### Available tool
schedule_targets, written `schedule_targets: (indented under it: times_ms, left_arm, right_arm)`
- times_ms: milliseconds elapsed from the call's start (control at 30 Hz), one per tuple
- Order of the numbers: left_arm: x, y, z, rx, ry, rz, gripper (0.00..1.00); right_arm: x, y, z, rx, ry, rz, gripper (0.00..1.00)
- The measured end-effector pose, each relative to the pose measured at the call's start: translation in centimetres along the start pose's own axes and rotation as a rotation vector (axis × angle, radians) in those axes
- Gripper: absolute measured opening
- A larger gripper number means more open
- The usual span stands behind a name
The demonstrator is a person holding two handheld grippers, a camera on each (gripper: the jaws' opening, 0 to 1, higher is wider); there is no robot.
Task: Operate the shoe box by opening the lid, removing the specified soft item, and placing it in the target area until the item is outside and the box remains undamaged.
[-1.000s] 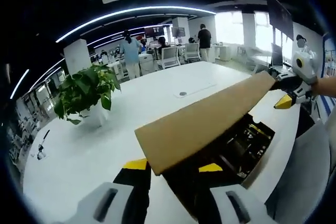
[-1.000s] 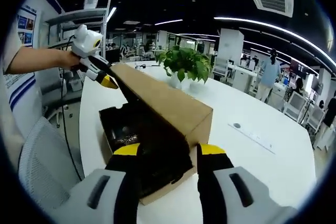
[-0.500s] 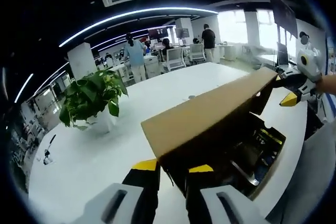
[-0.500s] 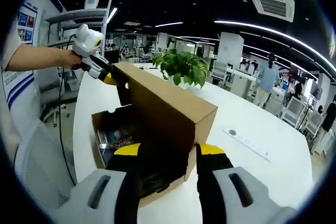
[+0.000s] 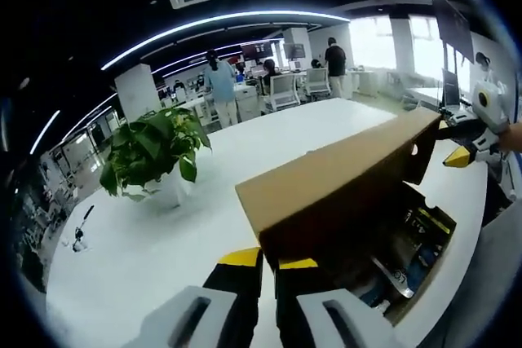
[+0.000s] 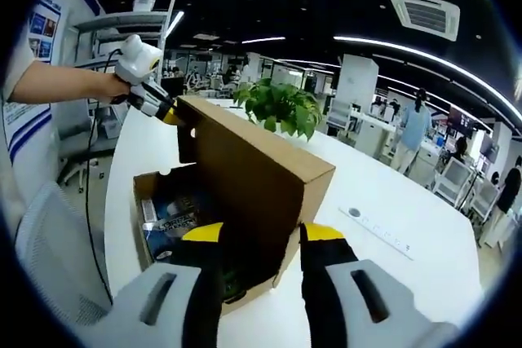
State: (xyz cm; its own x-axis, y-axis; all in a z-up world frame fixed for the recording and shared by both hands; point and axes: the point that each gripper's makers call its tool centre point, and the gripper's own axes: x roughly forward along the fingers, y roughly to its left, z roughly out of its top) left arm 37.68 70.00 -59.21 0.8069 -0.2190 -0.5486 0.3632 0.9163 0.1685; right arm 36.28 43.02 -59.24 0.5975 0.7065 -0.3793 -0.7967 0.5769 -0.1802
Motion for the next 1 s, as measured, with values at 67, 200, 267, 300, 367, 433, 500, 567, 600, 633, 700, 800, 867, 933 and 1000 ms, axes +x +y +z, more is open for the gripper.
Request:
schedule_targets:
  times_ms: [67,200,267,300,367,433,500,567,600,633,700,800,867,933,1000]
  left_arm:
    - [0.2,0.0,0.1,-0.006,-0.003,-0.007,0.04]
    - [0.5,0.2,0.3,0.0,-0.001,-0.007,0.04]
    - [0.6,0.2,0.4,0.0,-0.001,-0.008,0.04]
    - [0.8,0.2,0.5,0.002,-0.001,-0.008,0.03]
    - [0.9,0.1,0.6,0.002,0.0,-0.008,0.03]
    - [1.0,0.2,0.7,-0.001,-0.001,-0.006,0.03]
    - [1.1,0.3,0.8,-0.003,-0.002,-0.005,0.03]
    - [1.1,0.3,0.8,-0.006,-0.003,-0.004,0.03]
    - [1.2,0.4,0.8,-0.006,-0.004,-0.004,0.03]
    - [1.3,0.5,0.9,-0.006,-0.005,-0.005,0.03]
    - [1.3,0.5,0.9,-0.01,-0.009,-0.004,0.03]
    - [1.7,0.7,1.2,-0.012,-0.013,-0.004,0.03]
    - [1.9,0.8,1.3,-0.014,-0.014,-0.003,0.03]
    - [2.1,0.8,1.5,-0.014,-0.016,-0.002,0.03]
    - [2.3,0.9,1.6,-0.015,-0.017,-0.001,0.03]
  right_arm:
    - [0.0,-0.5,-0.1,-0.008,-0.003,-0.012,0.27]
    - [-0.2,-1.3,-0.2,-0.01,-0.021,-0.031,0.2]
    - [-0.1,-1.4,-0.5,-0.001,-0.015,-0.03,0.2]
    - [0.0,-1.4,-0.7,-0.003,-0.009,-0.03,0.2]
    - [0.1,-1.3,-1.3,-0.002,0.001,-0.028,0.2]
    - [0.2,-1.3,-2.1,0.004,0.016,-0.028,0.2]
    - [0.4,-1.2,-2.9,0.006,0.034,-0.031,0.2]
    - [0.5,-1.2,-3.8,0.016,0.052,-0.032,0.2]
    - [0.5,-1.2,-4.1,0.016,0.057,-0.033,0.19]
    - [0.6,-1.3,-4.5,0.018,0.069,-0.034,0.19]
    - [0.7,-1.3,-5.1,0.025,0.08,-0.036,0.18]
    - [1.0,-1.6,-5.9,0.031,0.098,-0.043,0.17]
    - [1.2,-1.6,-6.3,0.038,0.109,-0.047,0.15]
    - [1.5,-1.7,-6.7,0.042,0.12,-0.049,0.14]
    - [1.9,-1.7,-7.2,0.044,0.131,-0.051,0.12]
